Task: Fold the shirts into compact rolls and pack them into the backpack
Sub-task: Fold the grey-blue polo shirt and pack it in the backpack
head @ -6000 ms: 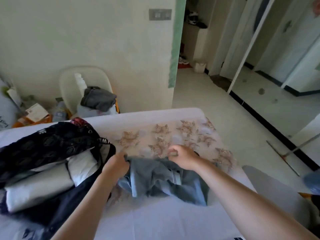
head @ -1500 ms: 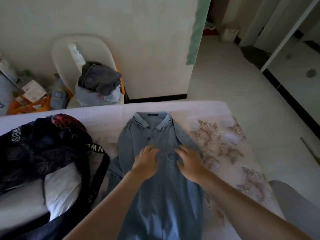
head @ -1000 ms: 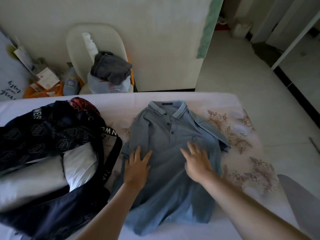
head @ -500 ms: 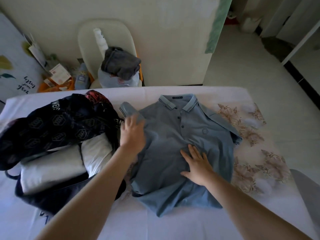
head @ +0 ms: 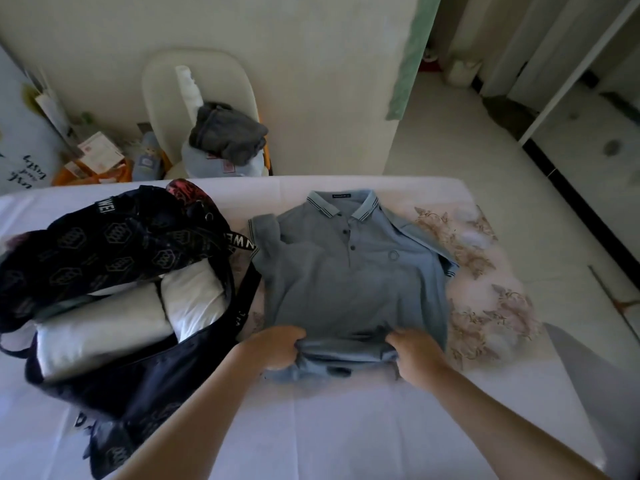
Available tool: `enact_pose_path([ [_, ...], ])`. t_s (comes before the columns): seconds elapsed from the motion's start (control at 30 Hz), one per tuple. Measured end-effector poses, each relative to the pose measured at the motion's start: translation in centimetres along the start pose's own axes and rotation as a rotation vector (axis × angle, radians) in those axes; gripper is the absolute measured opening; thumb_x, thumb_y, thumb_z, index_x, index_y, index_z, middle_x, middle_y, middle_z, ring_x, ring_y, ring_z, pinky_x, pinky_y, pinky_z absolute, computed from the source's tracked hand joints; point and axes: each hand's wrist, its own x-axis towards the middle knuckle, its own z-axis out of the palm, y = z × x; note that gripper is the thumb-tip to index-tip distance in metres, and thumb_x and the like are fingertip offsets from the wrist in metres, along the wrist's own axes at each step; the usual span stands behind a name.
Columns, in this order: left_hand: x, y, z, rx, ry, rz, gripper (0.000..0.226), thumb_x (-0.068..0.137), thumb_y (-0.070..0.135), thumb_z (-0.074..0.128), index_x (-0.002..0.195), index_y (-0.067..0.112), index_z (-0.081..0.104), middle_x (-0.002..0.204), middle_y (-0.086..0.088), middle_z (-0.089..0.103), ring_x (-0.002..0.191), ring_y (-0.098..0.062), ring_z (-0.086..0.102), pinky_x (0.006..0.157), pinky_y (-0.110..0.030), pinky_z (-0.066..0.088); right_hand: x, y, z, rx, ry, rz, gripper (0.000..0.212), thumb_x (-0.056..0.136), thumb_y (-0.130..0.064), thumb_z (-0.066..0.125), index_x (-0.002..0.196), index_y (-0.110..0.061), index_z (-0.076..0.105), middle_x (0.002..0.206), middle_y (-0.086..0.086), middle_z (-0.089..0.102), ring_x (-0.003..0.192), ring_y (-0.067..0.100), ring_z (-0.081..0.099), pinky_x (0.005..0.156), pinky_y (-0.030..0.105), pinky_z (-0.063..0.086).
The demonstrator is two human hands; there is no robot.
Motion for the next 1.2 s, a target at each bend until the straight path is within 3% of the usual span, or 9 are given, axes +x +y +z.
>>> enact_pose_path([
  [0.1,0.7,0.0,-3.9,-0.136,0.050,-0.061,0.026,0.093,0.009,0.045,0.110,0.013,0.064,0.120,-0.008,0.063,0.114,-0.026,0.057,0.081,-0.026,0.041,1.9,0.8,-4.2,0.145,-0.038,0.152,0.023,0.070,-0.013,0.063,0.063,-0.016,0.041,0.060,0.007,0.054,0.059,0.029,0.054,0.055,0.030,0.030],
  [0.17,1.5,-0.2,-6.4,-0.138,0.249,-0.114,0.027,0.097,0.017,0.047,0.120,0.013,0.062,0.125,-0.011,0.062,0.116,-0.030,0.055,0.091,-0.031,0.042,3.6,1.8,-6.7,0.301,0.043,0.267,0.004,0.078,-0.015,0.056,0.075,-0.014,0.054,0.069,0.003,0.057,0.068,0.027,0.055,0.058,0.033,0.035],
  [0.33,2.6,1.3,-6.5,-0.129,0.756,-0.093,0.031,0.095,0.024,0.055,0.127,0.021,0.057,0.127,-0.008,0.053,0.119,-0.032,0.047,0.098,-0.044,0.041,6.6,3.4,-8.4,0.075,0.319,0.291,0.046,0.084,-0.020,0.071,0.127,-0.019,0.057,0.123,0.009,0.056,0.116,0.035,0.053,0.092,0.048,0.046],
  [0.47,4.0,2.8,-3.1,-0.023,0.452,0.055,0.048,0.088,0.042,0.063,0.133,0.031,0.051,0.140,0.000,0.043,0.133,-0.027,0.037,0.107,-0.042,0.035,6.4,2.8,-5.3,0.126,0.253,0.074,0.043,0.079,0.006,0.060,0.116,-0.017,0.064,0.115,0.003,0.056,0.101,0.030,0.059,0.082,0.041,0.049],
  [0.63,5.6,1.1,-0.8,0.227,0.219,-0.123,0.121,0.075,0.058,0.074,0.154,0.035,-0.014,0.161,-0.009,-0.016,0.148,-0.037,0.002,0.115,-0.052,0.023,7.1,2.8,-3.0,0.196,0.003,0.100,0.074,0.085,-0.002,0.055,0.152,-0.023,0.032,0.156,0.003,0.031,0.139,0.027,0.038,0.102,0.044,0.046],
  [0.73,5.9,0.4,-1.2,0.042,0.243,-0.130,0.096,0.087,0.019,0.069,0.157,0.026,0.004,0.162,-0.009,-0.004,0.147,-0.034,0.009,0.115,-0.043,0.028,9.0,3.1,-3.3,0.047,0.040,0.060,0.063,0.091,-0.014,0.057,0.151,-0.022,0.040,0.137,0.005,0.055,0.124,0.031,0.051,0.096,0.043,0.046],
  [0.87,5.6,-0.2,-1.6,-0.204,0.470,-0.103,0.071,0.082,-0.013,0.053,0.146,0.014,0.038,0.145,-0.009,0.038,0.136,-0.028,0.035,0.111,-0.034,0.034,10.2,3.2,-3.8,0.122,0.252,0.084,0.019,0.093,-0.024,0.062,0.104,-0.014,0.073,0.104,0.004,0.063,0.102,0.028,0.056,0.088,0.043,0.046],
  [1.0,4.7,-0.7,-2.3,-0.278,0.519,-0.157,0.060,0.084,-0.008,0.051,0.138,0.018,0.046,0.134,-0.006,0.052,0.122,-0.027,0.049,0.097,-0.034,0.045,9.5,2.5,-6.5,0.637,0.148,0.310,0.016,0.099,-0.020,0.043,0.092,-0.015,0.056,0.081,0.006,0.064,0.072,0.022,0.061,0.068,0.045,0.052],
  [1.2,1.9,1.5,-4.1,-0.133,0.075,-0.191,0.032,0.096,0.017,0.044,0.120,0.018,0.065,0.114,-0.005,0.065,0.098,-0.026,0.058,0.092,-0.037,0.049,5.5,3.0,-9.0,0.700,0.103,0.407,0.028,0.100,-0.024,0.043,0.075,-0.013,0.045,0.065,0.005,0.050,0.057,0.019,0.046,0.057,0.033,0.030],
])
